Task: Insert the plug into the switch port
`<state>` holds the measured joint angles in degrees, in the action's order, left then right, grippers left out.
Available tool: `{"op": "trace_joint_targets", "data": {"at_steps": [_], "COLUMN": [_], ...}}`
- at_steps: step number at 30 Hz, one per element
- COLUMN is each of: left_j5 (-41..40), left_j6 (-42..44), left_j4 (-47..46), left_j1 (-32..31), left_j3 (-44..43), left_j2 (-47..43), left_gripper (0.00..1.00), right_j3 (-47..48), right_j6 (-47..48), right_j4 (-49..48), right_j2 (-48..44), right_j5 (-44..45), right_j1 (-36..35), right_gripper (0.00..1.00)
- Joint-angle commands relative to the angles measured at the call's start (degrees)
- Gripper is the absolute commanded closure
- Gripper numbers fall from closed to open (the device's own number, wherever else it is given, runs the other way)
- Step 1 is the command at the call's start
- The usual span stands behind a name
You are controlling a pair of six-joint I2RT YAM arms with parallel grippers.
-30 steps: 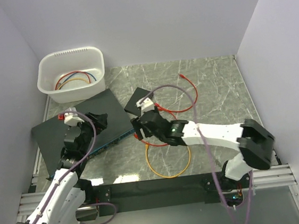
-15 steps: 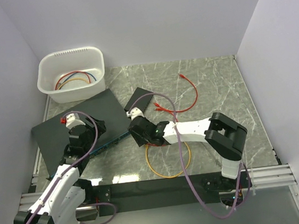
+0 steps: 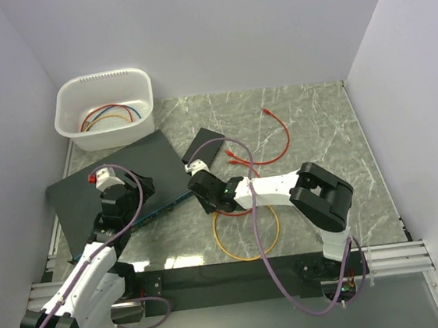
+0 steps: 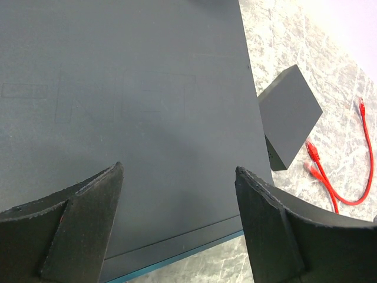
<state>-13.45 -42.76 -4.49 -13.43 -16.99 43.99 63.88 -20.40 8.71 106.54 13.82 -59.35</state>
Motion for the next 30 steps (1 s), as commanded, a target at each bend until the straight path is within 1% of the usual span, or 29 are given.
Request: {"op": "trace_joint_targets", "data": {"at_steps": [1, 3, 5, 6, 7, 8, 9, 11, 12, 14, 15, 17, 18, 20, 21, 23, 27, 30], "left_j5": [-0.70, -0.35, -0.17, 2.53, 3.51, 4.04, 3.87, 3.52, 3.17, 2.21, 1.94, 1.59, 0.98, -2.44, -3.76, -7.36, -11.23, -12.21], "left_j6": [-0.13, 0.22, -1.52, -2.40, -2.59, -2.85, -3.37, -3.99, -4.86, -6.45, -8.28, -9.61, -10.84, -11.81, -12.43, -12.96, -14.01, -14.36], "left_j4": [-1.92, -0.45, 3.16, 3.78, 4.31, 4.32, 5.97, 8.96, 10.02, 12.39, 12.75, 12.06, 11.96, 12.14, 12.57, 13.19, 13.90, 13.02], "left_j1": [-0.28, -0.37, -0.37, -1.06, -1.85, -2.91, -5.35, -8.00, -10.71, -13.36, -16.16, -19.25, -22.74, -26.54, -30.04, -34.09, -37.80, -39.04], "left_j3": [0.38, -0.14, -3.29, -4.35, -5.32, -7.85, -9.27, -13.75, -15.16, -18.58, -19.47, -21.58, -22.29, -25.00, -26.06, -28.88, -32.31, -33.71], "left_j2": [-0.30, -1.09, -2.32, -2.94, -3.81, -5.04, -5.40, -4.97, -4.44, -1.64, -0.58, 3.02, 4.25, 8.03, 9.26, 12.95, 17.97, 20.52], "left_gripper": [0.17, 0.17, 0.19, 0.19, 0.19, 0.19, 0.19, 0.19, 0.19, 0.20, 0.22, 0.25, 0.26, 0.27, 0.28, 0.28, 0.28, 0.28], "right_j3": [0.64, -0.50, -1.12, -1.38, -2.26, -2.70, -3.23, -4.37, -4.46, -4.90, -5.25, -6.30, -6.83, -8.76, -9.73, -10.52, -11.58, -12.54], "right_j6": [-0.95, -1.48, -1.74, -2.09, -2.18, -2.36, -2.53, -2.54, -2.62, -2.62, -2.71, -2.71, -2.62, -2.62, -2.54, -2.27, -2.10, -2.27], "right_j4": [-0.45, -0.97, -0.80, -0.71, -0.89, -0.89, -0.89, -0.71, -0.54, -0.19, -0.27, -0.97, -1.41, -2.72, -3.08, -3.70, -3.79, -3.96], "right_j2": [0.51, -0.28, -2.12, -3.00, -5.27, -6.68, -9.57, -12.48, -13.98, -17.76, -19.08, -22.51, -23.65, -27.25, -29.44, -31.30, -34.73, -35.96], "right_j5": [0.93, 2.17, 3.92, 4.71, 5.68, 6.47, 7.17, 8.85, 9.37, 9.56, 9.38, 7.81, 7.45, 7.01, 6.83, 6.74, 6.39, 6.04], "right_j1": [0.55, 0.55, 0.55, 0.55, 0.47, 0.47, 0.47, 0.47, 0.55, 0.47, 0.47, 0.46, 0.38, 0.38, 0.29, 0.29, 0.20, -0.15], "right_gripper": [1.00, 1.00, 1.00, 1.00, 1.00, 1.00, 1.00, 1.00, 1.00, 1.00, 1.00, 1.00, 1.00, 1.00, 1.00, 1.00, 1.00, 1.00]}}
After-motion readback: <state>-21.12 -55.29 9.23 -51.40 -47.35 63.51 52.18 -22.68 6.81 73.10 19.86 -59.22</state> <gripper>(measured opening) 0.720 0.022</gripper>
